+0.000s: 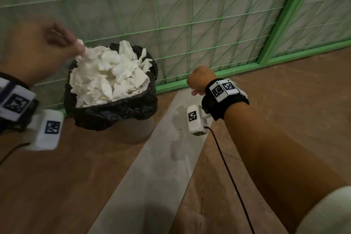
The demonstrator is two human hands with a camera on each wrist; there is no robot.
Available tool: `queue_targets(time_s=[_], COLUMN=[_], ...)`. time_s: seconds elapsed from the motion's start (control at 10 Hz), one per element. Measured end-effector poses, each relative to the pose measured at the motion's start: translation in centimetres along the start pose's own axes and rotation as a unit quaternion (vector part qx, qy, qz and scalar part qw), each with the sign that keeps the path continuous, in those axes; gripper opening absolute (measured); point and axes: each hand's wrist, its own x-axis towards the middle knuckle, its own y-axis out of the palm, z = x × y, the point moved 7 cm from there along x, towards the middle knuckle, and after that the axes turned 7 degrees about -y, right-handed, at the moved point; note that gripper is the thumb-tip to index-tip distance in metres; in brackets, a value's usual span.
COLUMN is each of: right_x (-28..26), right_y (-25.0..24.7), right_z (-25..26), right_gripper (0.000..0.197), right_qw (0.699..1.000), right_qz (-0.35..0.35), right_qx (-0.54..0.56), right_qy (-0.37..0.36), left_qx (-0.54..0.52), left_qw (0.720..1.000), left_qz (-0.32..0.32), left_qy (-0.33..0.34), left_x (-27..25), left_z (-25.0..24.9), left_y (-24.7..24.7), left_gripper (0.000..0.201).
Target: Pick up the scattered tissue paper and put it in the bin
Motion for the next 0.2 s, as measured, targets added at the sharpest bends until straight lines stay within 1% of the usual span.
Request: queue_targets(time_s=[0.1, 0.2], right_x=[0.9, 1.3], right_y=[0.8, 2.0], right_z=[0.1, 0.3], right_gripper=[0.019, 0.018], right_qw=[1.0, 0.999], right_qz=[0.014, 0.03], right_qx=[0.021, -0.029], right_qy=[0.0, 0.004], left_qx=[0.061, 0.07], left_qw=[0.997, 0.997], left_qz=[0.056, 0.013], left_qy=[0.005, -0.037], left_x=[-0.3, 0.1], left_z=[0.9, 2.5], left_y=[2.7, 2.3], left_gripper=[0.011, 0.006])
